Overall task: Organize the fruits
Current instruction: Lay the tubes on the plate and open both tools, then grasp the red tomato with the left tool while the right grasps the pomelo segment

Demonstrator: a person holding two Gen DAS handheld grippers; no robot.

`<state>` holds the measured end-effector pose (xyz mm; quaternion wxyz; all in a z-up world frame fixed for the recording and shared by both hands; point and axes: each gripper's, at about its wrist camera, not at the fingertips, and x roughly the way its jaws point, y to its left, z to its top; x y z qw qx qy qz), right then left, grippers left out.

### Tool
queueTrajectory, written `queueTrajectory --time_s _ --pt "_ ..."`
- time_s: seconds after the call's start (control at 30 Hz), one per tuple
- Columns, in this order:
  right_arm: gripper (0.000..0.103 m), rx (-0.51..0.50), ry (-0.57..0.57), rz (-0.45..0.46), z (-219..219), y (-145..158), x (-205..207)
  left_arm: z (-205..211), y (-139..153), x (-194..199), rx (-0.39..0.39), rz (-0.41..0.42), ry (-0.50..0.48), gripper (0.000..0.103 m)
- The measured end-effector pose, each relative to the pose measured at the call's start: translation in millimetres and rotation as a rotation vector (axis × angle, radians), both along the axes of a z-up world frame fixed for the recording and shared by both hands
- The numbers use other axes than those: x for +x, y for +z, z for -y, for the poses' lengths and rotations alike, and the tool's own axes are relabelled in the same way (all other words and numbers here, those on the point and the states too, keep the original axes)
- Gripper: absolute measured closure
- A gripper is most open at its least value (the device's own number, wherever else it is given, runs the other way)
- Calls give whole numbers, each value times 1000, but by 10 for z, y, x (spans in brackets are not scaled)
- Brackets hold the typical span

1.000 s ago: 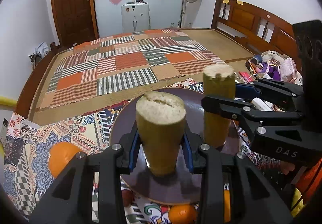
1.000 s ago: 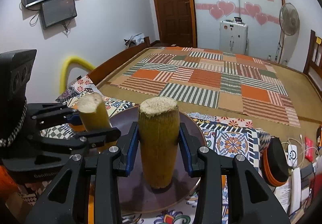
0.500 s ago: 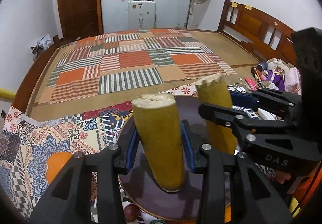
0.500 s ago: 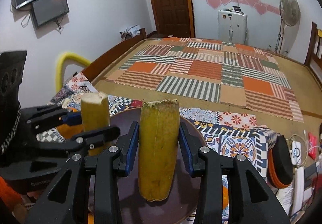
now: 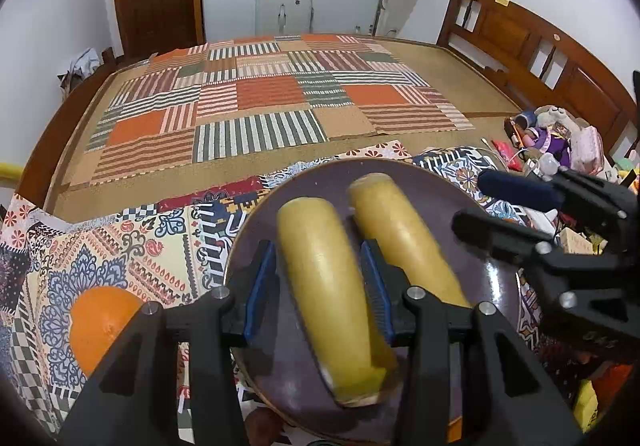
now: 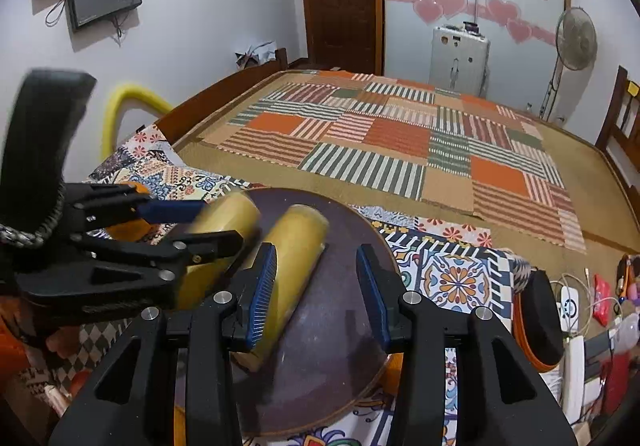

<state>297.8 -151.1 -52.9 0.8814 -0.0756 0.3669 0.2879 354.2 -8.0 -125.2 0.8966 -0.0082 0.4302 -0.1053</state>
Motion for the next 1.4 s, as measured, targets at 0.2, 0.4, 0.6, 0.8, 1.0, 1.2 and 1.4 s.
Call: queueTrajectory --time_s 0.2,0.4,0.6,0.8,1.0,1.2,1.4 --pt "63 -15 -10 63 23 102 -171 -29 117 -115 7 30 17 59" --pt "62 -17 -16 120 56 227 -382 -84 357 -446 46 95 30 57" --pt "56 11 -22 148 136 339 -614 -156 572 -859 82 146 43 49" --pt "49 33 -31 166 176 388 -927 -169 700 -1357 99 183 33 45" --pt "45 44 -24 186 168 399 -1318 -191 761 -1823 70 206 22 39" --pt "42 30 -16 186 74 281 -1605 -200 726 -2200 54 219 30 36" --pt "42 8 -17 147 -18 11 -1745 -244 532 -2461 60 186 33 35"
